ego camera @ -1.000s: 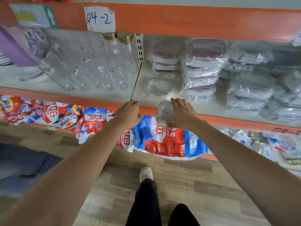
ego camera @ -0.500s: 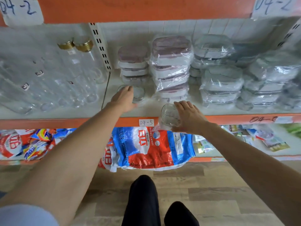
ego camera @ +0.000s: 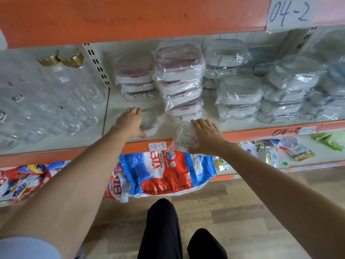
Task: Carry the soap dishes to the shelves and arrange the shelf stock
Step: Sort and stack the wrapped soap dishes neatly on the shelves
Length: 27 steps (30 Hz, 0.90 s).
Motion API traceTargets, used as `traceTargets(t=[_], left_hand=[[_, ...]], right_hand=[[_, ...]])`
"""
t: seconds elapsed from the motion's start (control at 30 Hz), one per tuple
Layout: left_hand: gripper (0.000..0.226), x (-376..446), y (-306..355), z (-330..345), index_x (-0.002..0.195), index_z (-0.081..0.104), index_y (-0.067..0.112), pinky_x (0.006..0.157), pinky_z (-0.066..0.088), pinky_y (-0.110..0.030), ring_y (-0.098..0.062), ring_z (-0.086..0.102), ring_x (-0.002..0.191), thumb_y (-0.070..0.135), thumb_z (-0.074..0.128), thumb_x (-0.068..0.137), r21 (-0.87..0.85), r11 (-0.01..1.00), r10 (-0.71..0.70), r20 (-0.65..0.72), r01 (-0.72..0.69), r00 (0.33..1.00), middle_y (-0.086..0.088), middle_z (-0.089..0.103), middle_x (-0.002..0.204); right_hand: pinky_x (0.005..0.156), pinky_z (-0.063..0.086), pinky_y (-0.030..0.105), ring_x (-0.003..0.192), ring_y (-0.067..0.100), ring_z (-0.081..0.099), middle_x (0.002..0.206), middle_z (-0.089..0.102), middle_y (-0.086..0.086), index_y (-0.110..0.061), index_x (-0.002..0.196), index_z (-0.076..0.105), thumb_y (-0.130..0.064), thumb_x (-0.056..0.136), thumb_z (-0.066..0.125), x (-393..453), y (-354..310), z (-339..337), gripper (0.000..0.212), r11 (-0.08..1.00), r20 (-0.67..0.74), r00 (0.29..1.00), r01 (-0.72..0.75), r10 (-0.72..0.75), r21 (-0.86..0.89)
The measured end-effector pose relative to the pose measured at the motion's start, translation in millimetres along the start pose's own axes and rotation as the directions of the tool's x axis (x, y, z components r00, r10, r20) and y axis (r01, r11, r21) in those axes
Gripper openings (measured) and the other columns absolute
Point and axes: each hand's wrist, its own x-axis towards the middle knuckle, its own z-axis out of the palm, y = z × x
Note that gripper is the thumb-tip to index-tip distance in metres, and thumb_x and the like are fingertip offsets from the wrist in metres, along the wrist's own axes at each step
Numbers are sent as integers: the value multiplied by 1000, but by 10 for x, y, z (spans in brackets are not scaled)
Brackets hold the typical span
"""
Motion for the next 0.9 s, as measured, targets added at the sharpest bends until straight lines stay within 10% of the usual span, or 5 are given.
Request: traceTargets(t=[0.9], left_hand=[[93, -2474, 1013, -1639, 136, 36, 3, 106, 32, -33, -25, 34, 128, 50, 79, 68, 4, 1000, -11, -118, 11, 993, -10, 39, 136]], right_hand=[[109, 26, 37, 129, 27, 32, 137, 33, 10, -8, 144, 24, -61, 70, 71, -1714, -156, -1768, 102, 980, -20, 981, 191, -192, -46]])
